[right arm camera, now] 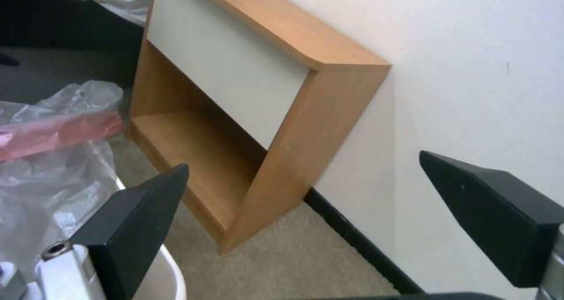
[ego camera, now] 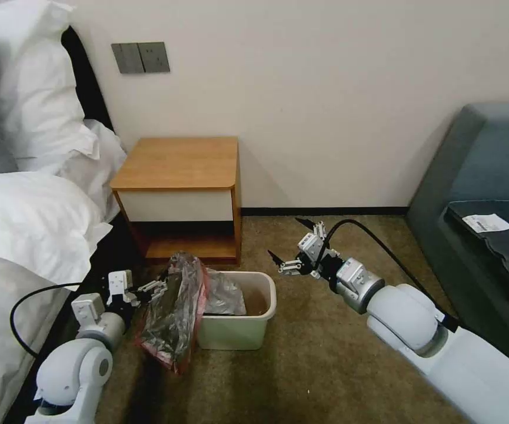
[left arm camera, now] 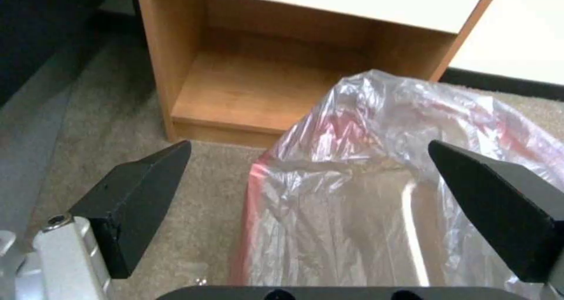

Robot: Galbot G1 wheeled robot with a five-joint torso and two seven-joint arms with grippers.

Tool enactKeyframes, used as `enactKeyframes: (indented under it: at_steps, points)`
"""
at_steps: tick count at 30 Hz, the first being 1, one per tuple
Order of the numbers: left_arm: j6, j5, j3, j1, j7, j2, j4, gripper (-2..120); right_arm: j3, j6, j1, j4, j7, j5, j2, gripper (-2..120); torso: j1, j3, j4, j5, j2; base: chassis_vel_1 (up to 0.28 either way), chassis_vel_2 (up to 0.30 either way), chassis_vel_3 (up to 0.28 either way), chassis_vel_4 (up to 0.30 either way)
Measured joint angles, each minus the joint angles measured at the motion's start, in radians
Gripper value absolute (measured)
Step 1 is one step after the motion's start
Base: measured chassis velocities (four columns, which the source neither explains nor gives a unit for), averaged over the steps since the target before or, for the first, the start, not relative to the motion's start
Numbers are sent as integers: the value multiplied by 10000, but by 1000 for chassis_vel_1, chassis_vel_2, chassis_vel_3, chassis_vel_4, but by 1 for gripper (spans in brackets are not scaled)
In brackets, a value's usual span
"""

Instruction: Pick up the garbage bag from the table and place it over the trash can.

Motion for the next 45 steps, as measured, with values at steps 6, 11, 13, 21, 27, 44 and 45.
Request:
enactKeyframes:
  at_steps: [6,11,13,21,27,44,45]
  points:
    - [38,67,41,-49,75,-99,226,100,3,18,-49,44,9,-23,128,100,0,0,0,0,0,0,0,0,0]
    - [42,128,60,-68,108,-137,296,100,-7,10,-32,44,11,-25,171,100,-1,0,0,0,0,0,0,0,0]
    - [48,172,81,-98,118,-158,365,100,-6,9,-47,46,13,-29,189,100,0,0,0,0,0,0,0,0,0]
    - [46,290,125,-165,188,-221,577,100,108,26,-189,87,18,-48,209,100,0,0,0,0,0,0,0,0,0]
    - [37,331,161,-210,225,-249,611,100,132,37,-267,114,14,-85,250,100,-1,0,0,0,0,0,0,0,0]
    - [26,504,371,-136,368,-321,703,100,272,104,-385,112,-35,-188,385,100,0,0,0,0,0,0,0,0,0]
    - [25,540,398,-130,391,-323,740,100,292,111,-405,115,-40,-190,391,100,0,0,0,0,0,0,0,0,0]
